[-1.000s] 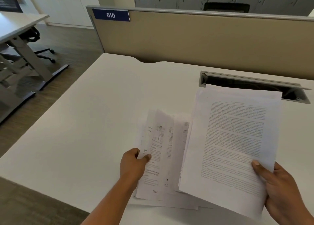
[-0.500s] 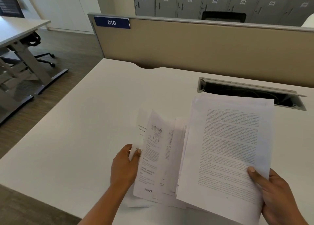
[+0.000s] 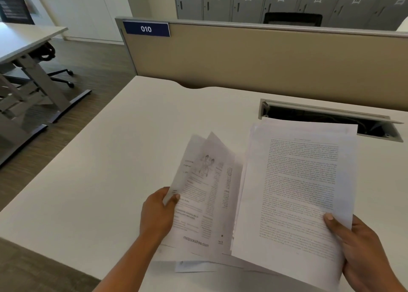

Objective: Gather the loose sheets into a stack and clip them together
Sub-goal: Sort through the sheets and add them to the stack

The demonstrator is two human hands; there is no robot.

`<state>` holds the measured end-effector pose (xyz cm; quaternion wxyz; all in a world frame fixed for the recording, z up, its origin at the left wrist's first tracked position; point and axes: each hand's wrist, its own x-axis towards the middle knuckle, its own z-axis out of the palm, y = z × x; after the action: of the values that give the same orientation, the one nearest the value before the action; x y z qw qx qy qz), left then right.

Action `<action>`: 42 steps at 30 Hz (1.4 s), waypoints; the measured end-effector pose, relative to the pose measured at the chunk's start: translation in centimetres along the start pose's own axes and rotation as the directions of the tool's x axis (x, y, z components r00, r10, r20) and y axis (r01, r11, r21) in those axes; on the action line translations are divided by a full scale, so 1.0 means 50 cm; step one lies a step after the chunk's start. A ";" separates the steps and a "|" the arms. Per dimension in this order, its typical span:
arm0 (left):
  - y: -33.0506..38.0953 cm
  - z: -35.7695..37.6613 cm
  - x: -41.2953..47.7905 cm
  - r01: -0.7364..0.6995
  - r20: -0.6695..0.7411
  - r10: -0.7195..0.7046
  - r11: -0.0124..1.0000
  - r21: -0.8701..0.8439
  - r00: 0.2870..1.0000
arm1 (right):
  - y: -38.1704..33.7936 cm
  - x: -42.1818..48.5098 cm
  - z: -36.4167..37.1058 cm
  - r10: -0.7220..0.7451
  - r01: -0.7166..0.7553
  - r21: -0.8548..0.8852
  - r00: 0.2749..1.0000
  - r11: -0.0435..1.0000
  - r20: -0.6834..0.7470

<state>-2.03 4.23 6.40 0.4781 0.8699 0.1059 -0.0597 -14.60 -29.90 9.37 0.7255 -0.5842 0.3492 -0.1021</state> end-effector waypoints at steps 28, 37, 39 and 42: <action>0.183 -0.009 -0.066 0.084 0.230 0.020 0.897 -0.433 0.973 | -0.028 -0.013 0.090 0.043 -0.032 -0.089 0.992 0.996 0.116; 0.185 0.058 -0.066 0.034 0.209 0.013 0.975 -0.221 0.978 | -0.052 -0.029 0.098 0.063 -0.047 -0.099 0.985 0.994 0.162; 0.189 0.058 -0.067 0.180 0.341 -0.055 0.920 -0.348 0.938 | -0.058 -0.033 0.096 0.063 -0.045 -0.107 0.983 0.993 0.173; 0.193 0.062 -0.073 0.337 0.525 -0.074 0.840 -0.425 0.848 | -0.066 -0.039 0.096 0.050 -0.020 -0.150 0.978 0.988 0.200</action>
<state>-3.24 -3.88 13.37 0.6888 0.6537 0.0896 -0.3004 -12.16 -26.10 13.49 0.7139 -0.6373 0.2901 -0.0030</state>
